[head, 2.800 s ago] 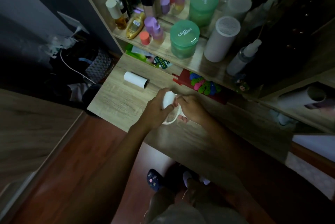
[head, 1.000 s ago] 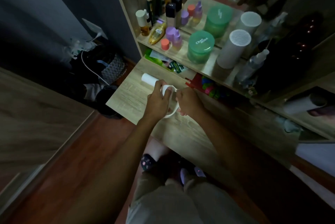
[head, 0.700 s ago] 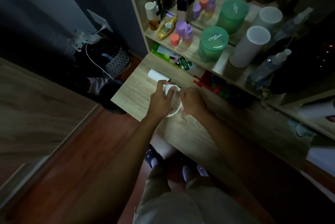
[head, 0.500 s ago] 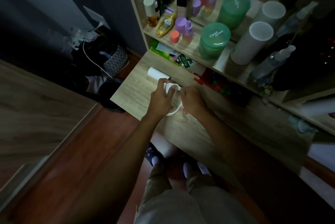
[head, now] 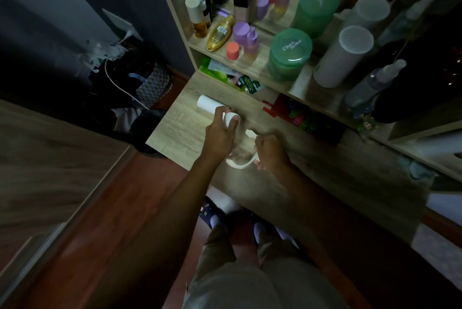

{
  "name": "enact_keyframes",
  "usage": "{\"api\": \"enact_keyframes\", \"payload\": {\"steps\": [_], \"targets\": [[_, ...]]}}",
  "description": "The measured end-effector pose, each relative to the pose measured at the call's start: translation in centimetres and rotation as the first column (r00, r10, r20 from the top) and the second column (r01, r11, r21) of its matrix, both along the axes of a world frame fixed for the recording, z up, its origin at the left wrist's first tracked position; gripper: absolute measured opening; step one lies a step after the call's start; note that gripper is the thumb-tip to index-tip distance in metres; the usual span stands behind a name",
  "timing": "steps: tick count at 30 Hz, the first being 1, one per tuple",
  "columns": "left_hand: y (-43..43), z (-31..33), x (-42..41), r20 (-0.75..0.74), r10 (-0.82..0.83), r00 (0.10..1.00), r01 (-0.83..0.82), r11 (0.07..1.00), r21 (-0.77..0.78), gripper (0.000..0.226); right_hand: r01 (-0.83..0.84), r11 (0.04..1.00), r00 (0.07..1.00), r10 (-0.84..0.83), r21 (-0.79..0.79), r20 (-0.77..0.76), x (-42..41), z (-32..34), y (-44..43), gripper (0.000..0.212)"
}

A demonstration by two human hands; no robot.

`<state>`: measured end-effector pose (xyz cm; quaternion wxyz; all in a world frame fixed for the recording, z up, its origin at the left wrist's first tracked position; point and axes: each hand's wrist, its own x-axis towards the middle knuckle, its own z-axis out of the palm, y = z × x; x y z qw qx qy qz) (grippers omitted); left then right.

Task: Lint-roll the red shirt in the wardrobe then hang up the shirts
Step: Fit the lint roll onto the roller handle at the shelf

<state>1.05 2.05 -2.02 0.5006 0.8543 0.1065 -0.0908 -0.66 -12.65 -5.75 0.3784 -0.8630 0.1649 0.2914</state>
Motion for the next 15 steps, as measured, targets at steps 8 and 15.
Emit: {"api": "enact_keyframes", "payload": {"steps": [8, 15], "targets": [[-0.3, -1.2, 0.3, -0.089, -0.099, 0.991, 0.098, 0.995, -0.017, 0.033, 0.024, 0.982, 0.988, 0.006, -0.188, 0.154, -0.1, -3.0, -1.6, 0.045], [-0.1, -0.8, 0.7, -0.145, -0.049, 0.988, 0.042, 0.998, -0.050, 0.035, 0.014, 0.957, 0.987, 0.033, -0.290, 0.158, 0.5, -5.0, -2.5, 0.047]]}}
